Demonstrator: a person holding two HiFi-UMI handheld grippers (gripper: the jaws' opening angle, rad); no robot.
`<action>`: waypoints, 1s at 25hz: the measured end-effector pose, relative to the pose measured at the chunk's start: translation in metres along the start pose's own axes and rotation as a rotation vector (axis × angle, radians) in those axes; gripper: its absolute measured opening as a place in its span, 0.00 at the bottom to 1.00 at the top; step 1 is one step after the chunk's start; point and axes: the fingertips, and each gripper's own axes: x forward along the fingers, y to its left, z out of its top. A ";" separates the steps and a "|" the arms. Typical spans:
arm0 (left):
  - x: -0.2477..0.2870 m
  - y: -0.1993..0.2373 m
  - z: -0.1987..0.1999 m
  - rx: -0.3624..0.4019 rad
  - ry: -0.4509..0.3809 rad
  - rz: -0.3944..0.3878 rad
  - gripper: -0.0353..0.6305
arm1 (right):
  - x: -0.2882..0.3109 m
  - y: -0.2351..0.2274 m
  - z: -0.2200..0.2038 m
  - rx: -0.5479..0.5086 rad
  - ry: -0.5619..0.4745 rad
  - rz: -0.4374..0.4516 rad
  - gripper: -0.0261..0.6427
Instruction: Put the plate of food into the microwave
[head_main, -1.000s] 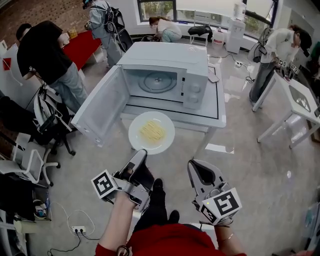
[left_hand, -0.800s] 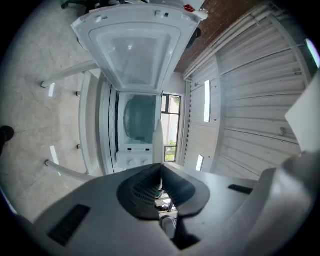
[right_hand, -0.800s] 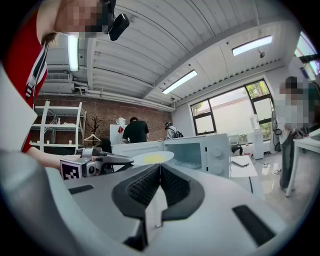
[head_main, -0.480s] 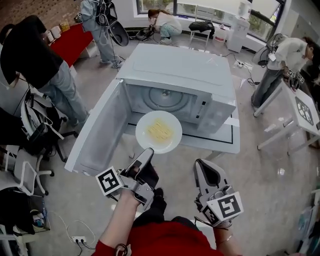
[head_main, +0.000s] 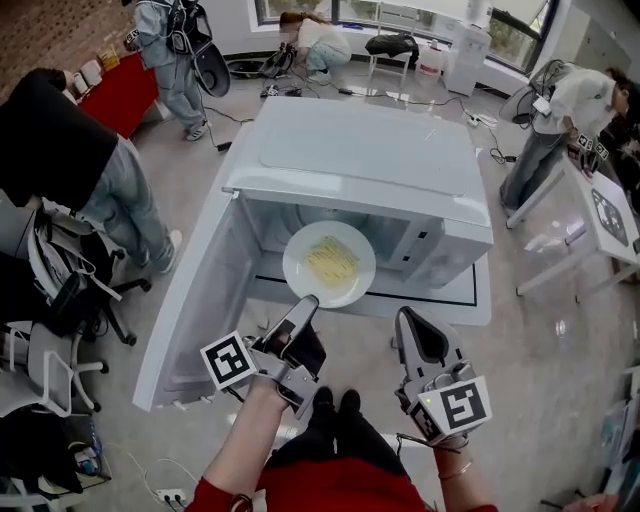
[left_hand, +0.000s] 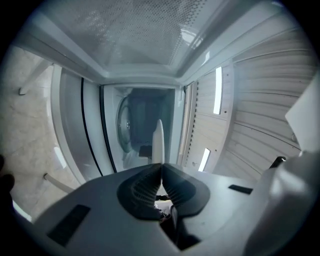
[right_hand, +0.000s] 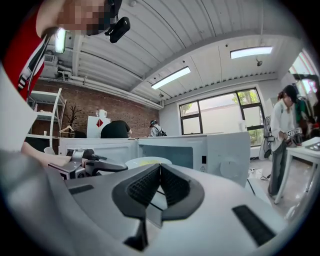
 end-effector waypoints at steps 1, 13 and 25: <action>0.003 0.002 0.002 -0.001 -0.002 0.003 0.08 | 0.003 -0.002 0.002 -0.004 -0.005 -0.004 0.06; 0.034 0.027 0.041 0.017 -0.074 0.000 0.08 | 0.039 -0.005 0.003 0.008 -0.062 -0.016 0.06; 0.065 0.052 0.073 0.048 -0.085 -0.018 0.08 | 0.074 0.001 -0.031 0.022 -0.124 0.001 0.06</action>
